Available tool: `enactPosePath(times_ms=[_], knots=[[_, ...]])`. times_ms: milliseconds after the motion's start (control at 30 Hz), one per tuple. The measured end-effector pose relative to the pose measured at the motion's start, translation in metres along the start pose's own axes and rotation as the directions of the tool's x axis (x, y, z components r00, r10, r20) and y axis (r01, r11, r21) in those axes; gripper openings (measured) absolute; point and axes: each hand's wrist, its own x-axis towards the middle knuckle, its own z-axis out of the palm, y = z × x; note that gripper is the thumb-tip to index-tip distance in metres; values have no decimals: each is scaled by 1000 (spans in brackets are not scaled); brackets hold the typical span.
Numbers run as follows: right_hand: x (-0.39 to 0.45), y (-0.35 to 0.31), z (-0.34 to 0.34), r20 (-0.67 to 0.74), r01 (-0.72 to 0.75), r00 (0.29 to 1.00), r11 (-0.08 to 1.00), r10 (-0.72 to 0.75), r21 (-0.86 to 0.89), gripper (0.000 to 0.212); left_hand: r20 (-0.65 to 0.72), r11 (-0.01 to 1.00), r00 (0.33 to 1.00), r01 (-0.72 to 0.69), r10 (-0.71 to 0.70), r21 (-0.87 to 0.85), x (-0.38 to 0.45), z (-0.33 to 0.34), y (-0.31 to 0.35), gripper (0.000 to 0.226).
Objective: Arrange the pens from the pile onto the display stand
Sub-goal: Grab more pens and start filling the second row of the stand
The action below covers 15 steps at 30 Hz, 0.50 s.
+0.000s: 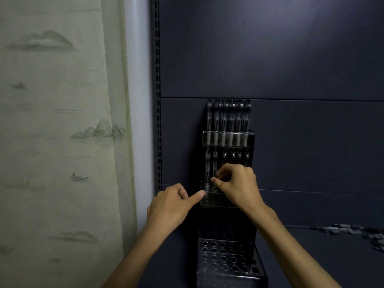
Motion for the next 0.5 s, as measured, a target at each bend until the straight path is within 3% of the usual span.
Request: enactPosePath(times_ms=[300, 500], knots=[[-4, -2, -5, -22, 21, 1000, 1000, -20, 18, 19, -16, 1000, 1000, -21, 21, 22, -2, -3, 4, 51], [-43, 32, -45, -230, 156, 960, 987, -158, -24, 7, -104, 965, 959, -261, 263, 31, -25, 7, 39, 34]])
